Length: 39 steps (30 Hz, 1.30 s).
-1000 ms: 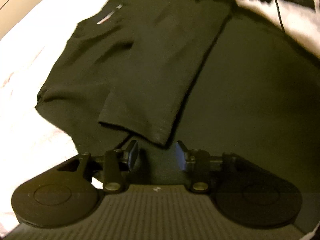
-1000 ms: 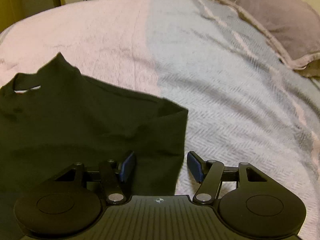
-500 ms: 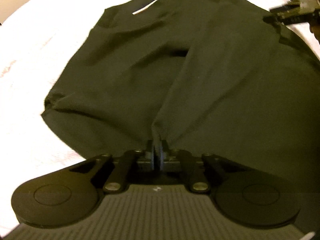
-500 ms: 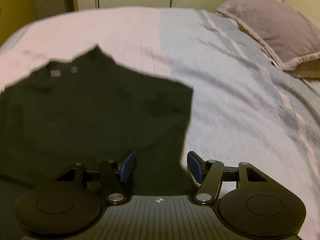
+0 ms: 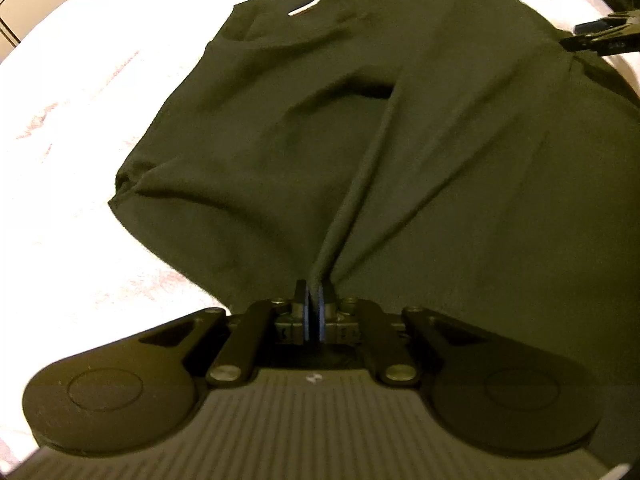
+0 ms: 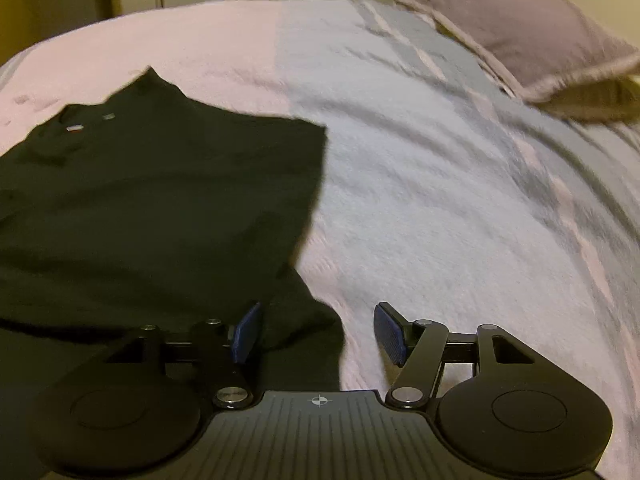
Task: Fold clothes
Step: 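Grasp the sweater side again with the left gripper, smooth it, release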
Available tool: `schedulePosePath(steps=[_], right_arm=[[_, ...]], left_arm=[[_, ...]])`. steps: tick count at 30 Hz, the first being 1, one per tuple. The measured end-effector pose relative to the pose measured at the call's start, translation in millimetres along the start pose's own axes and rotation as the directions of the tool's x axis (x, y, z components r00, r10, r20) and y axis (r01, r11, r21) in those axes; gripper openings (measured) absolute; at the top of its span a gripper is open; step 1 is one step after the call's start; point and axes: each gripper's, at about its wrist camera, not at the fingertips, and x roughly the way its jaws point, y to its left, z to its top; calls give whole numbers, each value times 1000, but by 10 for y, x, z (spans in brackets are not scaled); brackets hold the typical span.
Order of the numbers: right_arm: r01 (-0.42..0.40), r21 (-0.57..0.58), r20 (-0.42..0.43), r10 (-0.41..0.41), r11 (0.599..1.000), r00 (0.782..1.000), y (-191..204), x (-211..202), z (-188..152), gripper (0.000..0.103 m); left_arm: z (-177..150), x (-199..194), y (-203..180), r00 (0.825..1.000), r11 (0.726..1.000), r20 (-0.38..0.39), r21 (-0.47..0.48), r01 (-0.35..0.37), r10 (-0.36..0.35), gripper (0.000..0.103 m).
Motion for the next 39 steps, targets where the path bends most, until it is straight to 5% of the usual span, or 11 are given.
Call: schedulePosePath(steps=[4,9,15,22,32,39], right_arm=[[31,17,-34,-30,999,999,-88,-154,-70,61],[-41,53,-30,42,998,999,-155,-552,-184,61],[-163,-51,-65,159,985,985,-67,-941,-475,61],[-218,-210,-102,201,953,974,3,-1339,-842,61],[-160,-382,-76,141,910,987,223,-2029,-1329,61],[-161,-401,-277,48,902,960,558,-2173,-1569,61]], left_arm=[[-83,-157,-47,999,998,-12,-28,-53,53,10],[-322,-491,-265,997,995,-12,-56,-79,79,14],[-755,-858,-920,996,994,-15,-74,-85,84,25],[-1311,-1115,-1803,994,993,-51,-61,-97,94,30],[-1859,-1511,-2518,993,990,13,85,-114,114,44],[-2106,-1741,-2732,992,983,53,142,-119,113,46]])
